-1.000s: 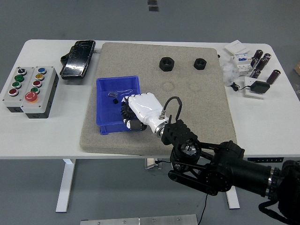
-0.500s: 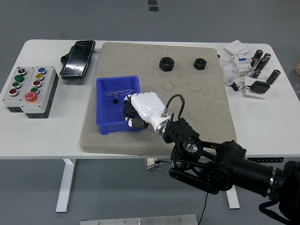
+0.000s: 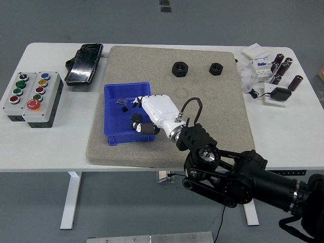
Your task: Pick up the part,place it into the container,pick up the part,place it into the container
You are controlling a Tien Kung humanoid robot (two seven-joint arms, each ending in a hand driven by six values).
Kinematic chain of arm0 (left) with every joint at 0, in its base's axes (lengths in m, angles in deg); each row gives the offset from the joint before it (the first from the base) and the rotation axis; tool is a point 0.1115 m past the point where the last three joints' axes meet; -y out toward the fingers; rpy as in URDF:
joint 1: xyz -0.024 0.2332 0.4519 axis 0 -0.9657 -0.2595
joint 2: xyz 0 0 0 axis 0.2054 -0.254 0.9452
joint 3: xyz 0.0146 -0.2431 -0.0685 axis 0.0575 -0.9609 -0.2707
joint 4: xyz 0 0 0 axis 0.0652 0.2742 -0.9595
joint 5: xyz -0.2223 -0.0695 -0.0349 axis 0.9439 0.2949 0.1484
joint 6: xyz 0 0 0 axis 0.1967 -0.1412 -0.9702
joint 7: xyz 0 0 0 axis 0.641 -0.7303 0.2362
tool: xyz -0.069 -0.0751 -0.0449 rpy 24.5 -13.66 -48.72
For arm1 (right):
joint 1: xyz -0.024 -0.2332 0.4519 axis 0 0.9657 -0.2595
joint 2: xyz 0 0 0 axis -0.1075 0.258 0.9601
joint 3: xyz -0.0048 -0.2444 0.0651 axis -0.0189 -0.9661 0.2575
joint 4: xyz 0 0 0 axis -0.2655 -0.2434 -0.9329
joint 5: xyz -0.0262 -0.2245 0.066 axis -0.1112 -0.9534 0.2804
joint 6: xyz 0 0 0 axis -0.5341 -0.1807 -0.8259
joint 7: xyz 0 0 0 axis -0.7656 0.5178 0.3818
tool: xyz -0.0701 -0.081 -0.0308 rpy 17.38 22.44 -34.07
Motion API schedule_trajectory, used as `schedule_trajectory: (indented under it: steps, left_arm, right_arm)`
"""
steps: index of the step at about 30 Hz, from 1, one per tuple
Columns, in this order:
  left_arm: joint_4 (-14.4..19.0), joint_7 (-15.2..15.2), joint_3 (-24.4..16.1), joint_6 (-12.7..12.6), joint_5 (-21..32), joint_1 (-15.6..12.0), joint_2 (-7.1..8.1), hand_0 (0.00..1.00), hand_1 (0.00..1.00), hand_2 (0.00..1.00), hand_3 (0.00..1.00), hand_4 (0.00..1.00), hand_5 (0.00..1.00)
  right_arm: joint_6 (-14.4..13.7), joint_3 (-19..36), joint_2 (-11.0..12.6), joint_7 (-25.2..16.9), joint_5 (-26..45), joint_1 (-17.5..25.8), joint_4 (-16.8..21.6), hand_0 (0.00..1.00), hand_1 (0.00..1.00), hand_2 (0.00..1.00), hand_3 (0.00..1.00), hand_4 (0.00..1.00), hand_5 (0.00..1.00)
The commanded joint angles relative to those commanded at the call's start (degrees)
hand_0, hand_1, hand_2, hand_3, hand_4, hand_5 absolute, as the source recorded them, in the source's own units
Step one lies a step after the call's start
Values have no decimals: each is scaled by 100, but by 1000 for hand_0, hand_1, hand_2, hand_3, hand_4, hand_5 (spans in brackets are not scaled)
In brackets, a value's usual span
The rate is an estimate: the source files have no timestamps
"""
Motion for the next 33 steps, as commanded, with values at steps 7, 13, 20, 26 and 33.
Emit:
schedule_trajectory:
  steps: [7, 13, 20, 26, 33]
  left_arm:
    - [0, -2, -2, 3, -3, 1, 0, 658, 624, 583, 617, 711, 367]
    - [0, -8, -12, 6, -16, -1, -4, 658, 624, 583, 617, 712, 367]
    - [0, -2, -3, 2, 10, -41, -28, 658, 624, 583, 617, 713, 370]
    - [0, -23, 40, -8, 79, -56, -55, 658, 623, 583, 618, 714, 367]
    - [0, -42, 119, -16, 176, -97, -78, 658, 623, 583, 617, 714, 369]
  right_arm:
    - [-15, 98, 22, -10, 8, 27, 31, 568, 654, 696, 703, 741, 408]
    - [-172, 805, 267, -202, 283, 296, 239, 562, 653, 693, 700, 711, 385]
    - [-575, 2146, 688, -899, 1051, 1104, 474, 563, 644, 690, 696, 727, 401]
    - [-674, 3490, 899, -1771, 2085, 1925, 659, 565, 637, 678, 675, 730, 405]
    - [-403, 4908, 976, -2725, 3314, 2969, 934, 564, 641, 679, 675, 739, 406]
